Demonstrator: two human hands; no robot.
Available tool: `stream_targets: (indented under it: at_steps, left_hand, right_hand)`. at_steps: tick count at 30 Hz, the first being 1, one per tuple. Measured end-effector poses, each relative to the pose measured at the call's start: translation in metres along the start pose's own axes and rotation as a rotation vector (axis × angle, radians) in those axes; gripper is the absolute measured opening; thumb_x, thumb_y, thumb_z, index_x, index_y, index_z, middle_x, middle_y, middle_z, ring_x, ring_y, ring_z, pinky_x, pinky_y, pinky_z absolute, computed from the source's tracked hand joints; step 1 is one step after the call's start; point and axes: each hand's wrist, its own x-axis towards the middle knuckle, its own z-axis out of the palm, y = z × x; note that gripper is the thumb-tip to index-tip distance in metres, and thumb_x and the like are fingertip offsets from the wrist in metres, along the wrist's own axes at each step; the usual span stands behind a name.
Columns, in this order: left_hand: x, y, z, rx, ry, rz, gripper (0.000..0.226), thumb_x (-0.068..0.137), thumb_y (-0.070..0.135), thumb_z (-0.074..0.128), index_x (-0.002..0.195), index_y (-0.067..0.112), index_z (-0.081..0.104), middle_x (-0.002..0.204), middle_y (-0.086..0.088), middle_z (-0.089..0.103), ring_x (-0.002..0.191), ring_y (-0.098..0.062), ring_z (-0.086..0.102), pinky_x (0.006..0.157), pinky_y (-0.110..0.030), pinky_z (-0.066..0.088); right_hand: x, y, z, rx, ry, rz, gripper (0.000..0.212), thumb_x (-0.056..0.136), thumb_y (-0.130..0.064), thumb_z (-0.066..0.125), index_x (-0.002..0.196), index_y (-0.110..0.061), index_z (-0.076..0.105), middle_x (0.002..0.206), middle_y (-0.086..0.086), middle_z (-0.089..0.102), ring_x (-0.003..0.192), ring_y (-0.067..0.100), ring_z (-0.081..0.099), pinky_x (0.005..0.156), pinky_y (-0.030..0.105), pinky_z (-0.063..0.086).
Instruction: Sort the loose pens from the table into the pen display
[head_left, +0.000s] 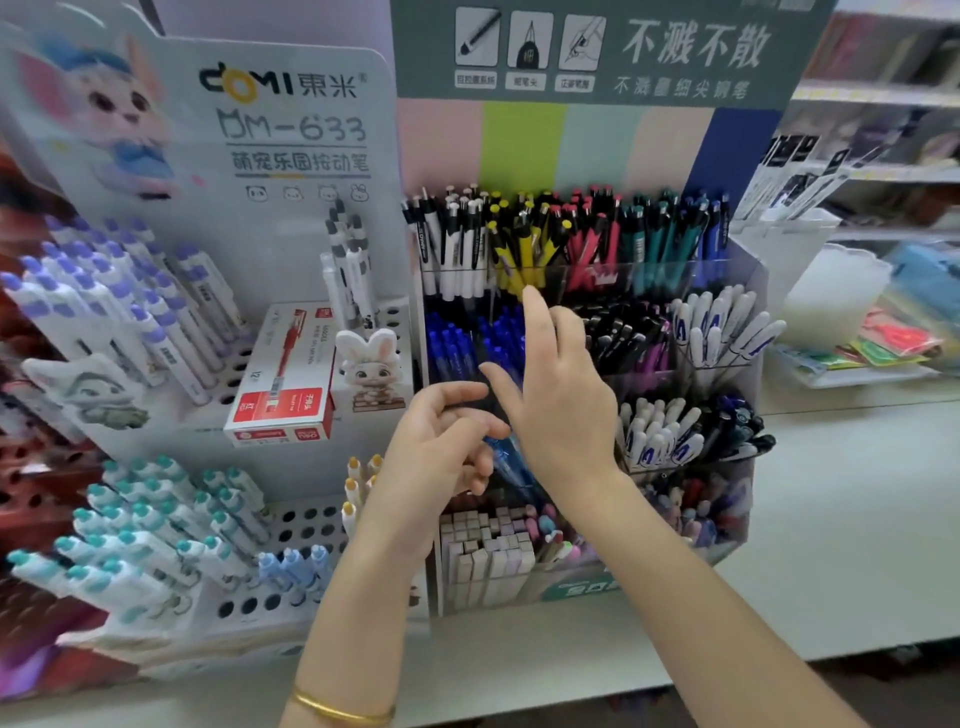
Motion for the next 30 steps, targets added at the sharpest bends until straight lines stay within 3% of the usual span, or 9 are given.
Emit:
stream_targets:
  at_steps: [4, 8, 11, 15, 18, 22, 25, 30]
  left_hand:
    - [-0.001, 0.002, -0.005, -0.006, -0.014, -0.002, 0.027, 0.091, -0.001, 0.053, 0.113, 0.015, 0.055, 0.075, -0.002, 0.067, 0.051, -0.009, 0.050, 0.046, -0.022, 0.042]
    - [-0.001, 0.005, -0.009, -0.002, -0.031, -0.007, 0.027, 0.092, 0.000, 0.053, 0.114, 0.015, 0.055, 0.076, -0.002, 0.068, 0.053, -0.009, 0.051, 0.046, -0.022, 0.043]
    - [0.001, 0.006, -0.012, 0.004, -0.033, -0.015, 0.027, 0.091, 0.000, 0.053, 0.114, 0.015, 0.055, 0.076, -0.002, 0.068, 0.052, -0.009, 0.052, 0.046, -0.022, 0.043]
    - [0.004, 0.006, -0.011, -0.004, -0.045, -0.022, 0.028, 0.092, 0.000, 0.052, 0.115, 0.014, 0.055, 0.076, -0.003, 0.067, 0.053, -0.009, 0.052, 0.047, -0.022, 0.044]
    - [0.006, 0.005, -0.009, 0.003, -0.044, -0.027, 0.027, 0.092, 0.000, 0.050, 0.114, 0.014, 0.056, 0.075, -0.001, 0.067, 0.053, -0.009, 0.051, 0.047, -0.022, 0.043]
    - [0.007, 0.002, -0.008, -0.003, -0.048, -0.040, 0.027, 0.093, -0.001, 0.049, 0.114, 0.014, 0.056, 0.074, 0.000, 0.067, 0.052, -0.009, 0.051, 0.046, -0.022, 0.042]
    - [0.007, 0.002, -0.007, -0.016, -0.045, -0.050, 0.026, 0.093, -0.001, 0.049, 0.113, 0.014, 0.056, 0.072, 0.000, 0.067, 0.051, -0.009, 0.050, 0.045, -0.021, 0.042]
    - [0.003, 0.001, -0.004, -0.043, -0.030, -0.062, 0.026, 0.093, -0.002, 0.051, 0.113, 0.013, 0.056, 0.072, -0.002, 0.066, 0.050, -0.009, 0.049, 0.044, -0.021, 0.042]
  right_hand:
    - [0.006, 0.000, 0.012, -0.068, 0.008, 0.037, 0.068, 0.079, -0.046, 0.068, 0.130, -0.003, 0.053, 0.120, 0.016, 0.059, 0.070, 0.020, 0.065, 0.038, 0.023, 0.043]
    - [0.012, -0.001, 0.021, 0.064, 0.058, 0.068, 0.066, 0.081, -0.035, 0.067, 0.131, -0.002, 0.039, 0.121, 0.021, 0.058, 0.069, 0.025, 0.068, 0.038, 0.025, 0.045]
    - [0.024, 0.002, 0.020, 0.130, 0.112, 0.157, 0.052, 0.079, -0.023, 0.075, 0.117, 0.005, 0.053, 0.116, 0.024, 0.059, 0.061, 0.025, 0.067, 0.040, 0.025, 0.049]
    - [0.019, 0.006, 0.019, 0.044, 0.062, 0.042, 0.042, 0.079, -0.023, 0.077, 0.110, 0.001, 0.063, 0.113, 0.019, 0.061, 0.059, 0.022, 0.063, 0.044, 0.025, 0.051]
    - [0.013, 0.008, 0.018, 0.056, 0.054, 0.016, 0.050, 0.082, -0.026, 0.071, 0.124, -0.002, 0.058, 0.122, 0.018, 0.059, 0.069, 0.024, 0.067, 0.049, 0.029, 0.056]
    - [0.009, 0.009, 0.015, 0.000, 0.035, -0.029, 0.049, 0.091, -0.034, 0.042, 0.127, -0.004, 0.057, 0.125, 0.014, 0.061, 0.084, 0.024, 0.068, 0.055, 0.029, 0.057]
    - [0.008, 0.009, 0.014, -0.019, -0.014, -0.035, 0.050, 0.092, -0.033, 0.040, 0.128, -0.003, 0.057, 0.125, 0.015, 0.061, 0.088, 0.024, 0.067, 0.062, 0.028, 0.058]
    - [0.007, 0.010, 0.002, 0.244, 0.028, -0.032, 0.041, 0.098, -0.019, 0.039, 0.132, 0.000, 0.051, 0.129, 0.018, 0.056, 0.094, 0.026, 0.067, 0.072, 0.029, 0.058]
